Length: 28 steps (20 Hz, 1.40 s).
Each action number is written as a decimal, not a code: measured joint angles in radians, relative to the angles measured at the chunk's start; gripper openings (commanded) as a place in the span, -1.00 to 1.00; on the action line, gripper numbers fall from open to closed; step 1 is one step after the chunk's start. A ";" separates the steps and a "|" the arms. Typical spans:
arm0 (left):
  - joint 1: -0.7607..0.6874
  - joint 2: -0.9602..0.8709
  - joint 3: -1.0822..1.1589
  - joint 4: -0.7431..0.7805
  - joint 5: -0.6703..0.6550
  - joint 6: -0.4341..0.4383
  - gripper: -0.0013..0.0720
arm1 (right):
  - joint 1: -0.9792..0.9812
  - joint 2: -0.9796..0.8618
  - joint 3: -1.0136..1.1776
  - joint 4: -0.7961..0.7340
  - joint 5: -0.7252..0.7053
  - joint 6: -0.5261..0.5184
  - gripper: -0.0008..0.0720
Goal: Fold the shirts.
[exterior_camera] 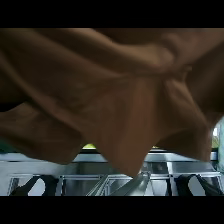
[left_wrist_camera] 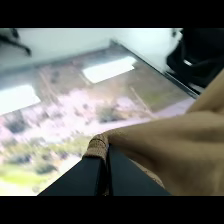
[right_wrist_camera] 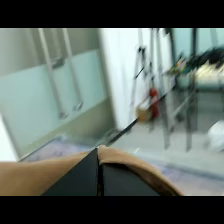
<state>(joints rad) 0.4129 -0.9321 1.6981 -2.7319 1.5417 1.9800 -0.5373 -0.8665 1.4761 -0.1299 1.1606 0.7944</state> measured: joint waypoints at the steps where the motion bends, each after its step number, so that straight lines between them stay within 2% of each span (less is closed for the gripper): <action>1: -0.016 -0.035 -0.066 0.001 -0.018 0.012 -0.91 | 0.043 -0.082 -0.002 -0.010 0.015 -0.003 -0.92; 5: -0.089 -0.248 -0.315 0.013 -0.124 0.077 -0.89 | 0.253 -0.454 -0.006 -0.096 -0.029 -0.036 -0.92; 6: -0.105 -0.317 -0.364 0.014 -0.151 0.091 -0.48 | 0.303 -0.555 -0.007 -0.108 -0.069 -0.053 -0.91; 7: -0.120 -0.386 -0.403 0.013 -0.182 0.100 0.09 | 0.343 -0.642 -0.007 -0.117 -0.109 -0.063 -0.59; 8: -0.132 -0.463 -0.438 0.019 -0.216 0.103 0.67 | 0.375 -0.728 -0.005 -0.122 -0.140 -0.064 -0.19; 9: -0.137 -0.531 -0.459 0.019 -0.235 0.109 0.99 | 0.395 -0.797 -0.002 -0.125 -0.164 -0.063 -0.18; 11: -0.135 -0.659 -0.470 0.005 -0.260 0.116 0.99 | 0.410 -0.900 0.003 -0.132 -0.180 -0.042 -0.18; 14: -0.094 -0.781 -0.406 -0.008 -0.212 0.120 0.99 | 0.360 -0.948 0.007 -0.142 -0.124 -0.003 -0.18; 17: -0.038 -0.824 -0.332 -0.003 -0.087 0.097 0.99 | 0.247 -0.931 0.002 -0.194 0.040 0.062 -0.19; 21: 0.017 -0.769 -0.395 0.136 0.036 0.043 0.94 | 0.074 -0.827 -0.162 -0.287 0.230 0.119 -0.19; 25: 0.058 -0.637 -0.611 0.354 -0.029 -0.029 0.94 | -0.068 -0.649 -0.458 -0.322 0.235 0.085 -0.19; 28: 0.076 -0.562 -0.775 0.426 -0.128 -0.078 0.94 | -0.116 -0.541 -0.611 -0.331 0.206 0.049 -0.19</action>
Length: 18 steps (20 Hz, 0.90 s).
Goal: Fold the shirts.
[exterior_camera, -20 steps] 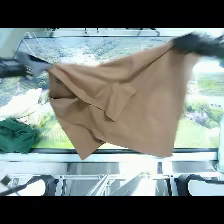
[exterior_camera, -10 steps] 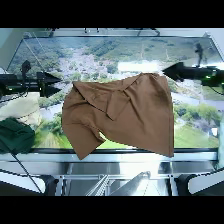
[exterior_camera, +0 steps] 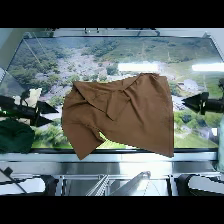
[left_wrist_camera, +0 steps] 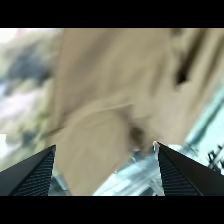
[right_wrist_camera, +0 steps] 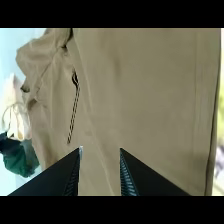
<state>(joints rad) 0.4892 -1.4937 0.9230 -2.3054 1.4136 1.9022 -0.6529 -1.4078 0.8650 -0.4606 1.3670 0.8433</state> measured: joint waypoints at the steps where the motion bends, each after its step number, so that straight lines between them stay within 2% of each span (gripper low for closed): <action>1: 0.003 0.015 -0.049 0.014 -0.037 -0.008 0.94 | -0.007 0.024 -0.027 0.001 -0.007 -0.007 -0.19; 3: 0.005 0.026 -0.128 0.032 -0.102 -0.019 0.94 | -0.017 0.065 -0.064 0.018 -0.007 -0.018 -0.19; 4: 0.003 0.026 -0.156 0.021 -0.111 -0.027 0.80 | -0.020 0.081 -0.075 0.029 -0.002 -0.022 -0.19; 5: -0.007 0.021 -0.181 0.015 -0.125 -0.029 0.45 | -0.022 0.096 -0.083 0.039 0.008 -0.026 -0.19; 7: -0.034 0.002 -0.211 -0.009 -0.154 -0.013 0.40 | -0.024 0.122 -0.092 0.052 0.018 -0.029 -0.19; 9: -0.078 -0.028 -0.228 -0.077 -0.174 0.034 0.06 | -0.026 0.147 -0.103 0.062 0.026 -0.027 -0.19; 12: -0.145 -0.070 -0.224 -0.144 -0.187 0.094 -0.05 | -0.027 0.184 -0.136 0.066 0.035 0.017 -0.19; 13: -0.162 -0.081 -0.216 -0.156 -0.187 0.112 -0.58 | -0.027 0.197 -0.150 0.057 0.035 0.040 -0.19; 14: -0.172 -0.089 -0.208 -0.156 -0.195 0.127 -0.93 | -0.027 0.209 -0.161 0.035 0.035 0.072 -0.18; 15: -0.179 -0.092 -0.195 -0.149 -0.206 0.144 -0.93 | -0.027 0.220 -0.170 -0.002 0.032 0.113 -0.11; 16: -0.177 -0.097 -0.182 -0.161 -0.189 0.150 -0.93 | -0.027 0.230 -0.178 -0.055 0.031 0.163 0.21; 17: -0.173 -0.101 -0.171 -0.163 -0.170 0.162 -0.93 | -0.028 0.240 -0.185 -0.135 0.027 0.227 0.31; 18: -0.167 -0.103 -0.161 -0.163 -0.156 0.172 -0.93 | -0.029 0.250 -0.193 -0.212 0.027 0.289 0.31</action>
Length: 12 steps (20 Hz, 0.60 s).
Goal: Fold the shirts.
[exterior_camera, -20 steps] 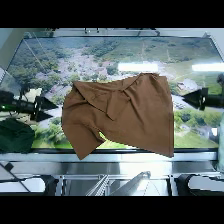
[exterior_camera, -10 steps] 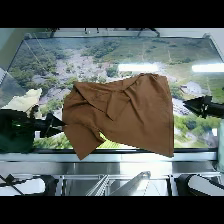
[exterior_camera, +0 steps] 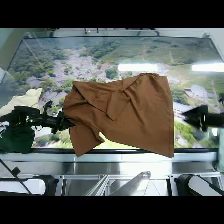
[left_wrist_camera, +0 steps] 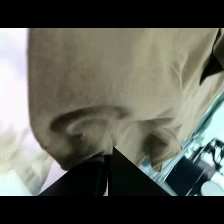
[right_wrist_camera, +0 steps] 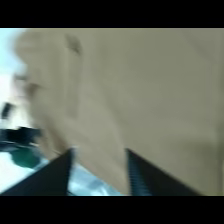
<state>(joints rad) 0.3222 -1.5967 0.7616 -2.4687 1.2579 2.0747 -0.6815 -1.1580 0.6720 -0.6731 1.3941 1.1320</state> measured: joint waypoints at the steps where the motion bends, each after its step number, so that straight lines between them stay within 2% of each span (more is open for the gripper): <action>1: 0.008 -0.002 0.010 -0.002 0.015 0.006 -0.93 | 0.000 0.010 -0.012 -0.086 -0.002 0.066 0.31; 4: 0.025 -0.002 0.024 -0.023 0.089 0.014 -0.93 | 0.000 0.027 -0.082 -0.254 -0.007 0.198 0.31; 6: 0.030 -0.002 0.028 -0.028 0.116 0.017 -0.93 | 0.000 0.032 -0.150 -0.298 -0.032 0.234 0.31; 9: 0.033 -0.002 0.031 -0.035 0.145 0.018 -0.93 | 0.000 0.033 -0.266 -0.316 -0.097 0.245 0.30; 12: 0.029 -0.002 0.032 -0.035 0.161 0.021 -0.93 | 0.005 0.023 -0.340 -0.233 -0.109 0.183 0.30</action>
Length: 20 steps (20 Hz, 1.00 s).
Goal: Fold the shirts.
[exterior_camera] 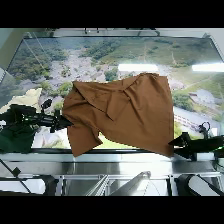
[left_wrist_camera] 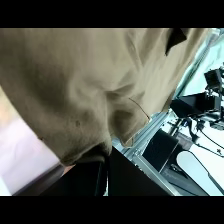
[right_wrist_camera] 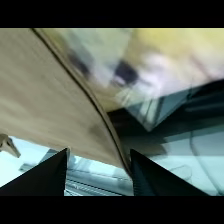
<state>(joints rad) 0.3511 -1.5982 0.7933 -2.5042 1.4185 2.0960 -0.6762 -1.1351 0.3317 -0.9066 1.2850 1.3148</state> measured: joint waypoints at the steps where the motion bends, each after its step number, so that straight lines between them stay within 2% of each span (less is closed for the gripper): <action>1: -0.002 0.000 0.000 0.000 0.007 0.000 -0.93 | 0.005 -0.005 -0.013 0.029 -0.010 -0.024 0.30; 2: -0.003 0.000 0.000 -0.001 0.007 0.000 -0.93 | 0.011 -0.013 -0.023 0.062 -0.020 -0.050 0.29; 3: -0.004 0.000 0.000 -0.001 0.008 0.000 -0.93 | 0.018 -0.020 -0.029 0.092 -0.029 -0.077 0.00; 4: -0.004 0.000 0.000 -0.003 0.011 0.000 -0.93 | 0.025 -0.027 -0.034 0.116 -0.048 -0.106 -0.56; 5: -0.004 0.000 0.000 -0.003 0.011 0.000 -0.93 | 0.030 -0.036 -0.039 0.135 -0.072 -0.137 -0.89; 7: -0.004 0.000 0.000 -0.005 0.015 0.000 -0.92 | 0.036 -0.042 -0.042 0.214 -0.082 -0.200 -0.92; 10: -0.005 0.000 0.008 -0.048 0.066 0.008 -0.93 | 0.040 -0.035 -0.035 0.411 0.009 -0.321 -0.92; 13: -0.014 0.038 0.044 -0.138 0.207 0.033 -0.92 | 0.041 0.016 0.027 0.761 0.201 -0.455 -0.92; 15: -0.023 0.124 0.089 -0.236 0.296 0.061 -0.92 | 0.040 0.082 0.118 1.048 0.325 -0.507 -0.92; 17: -0.031 0.267 0.169 -0.345 0.353 0.088 -0.92 | 0.026 0.165 0.246 1.297 0.389 -0.542 -0.92; 20: -0.012 0.498 0.370 -0.429 0.393 0.106 -0.91 | -0.029 0.286 0.484 1.497 0.369 -0.569 -0.92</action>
<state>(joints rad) 0.3393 -1.1000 1.1637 -2.9334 1.8111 2.2017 -0.7048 -0.8486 0.8158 0.5900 1.6543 0.7460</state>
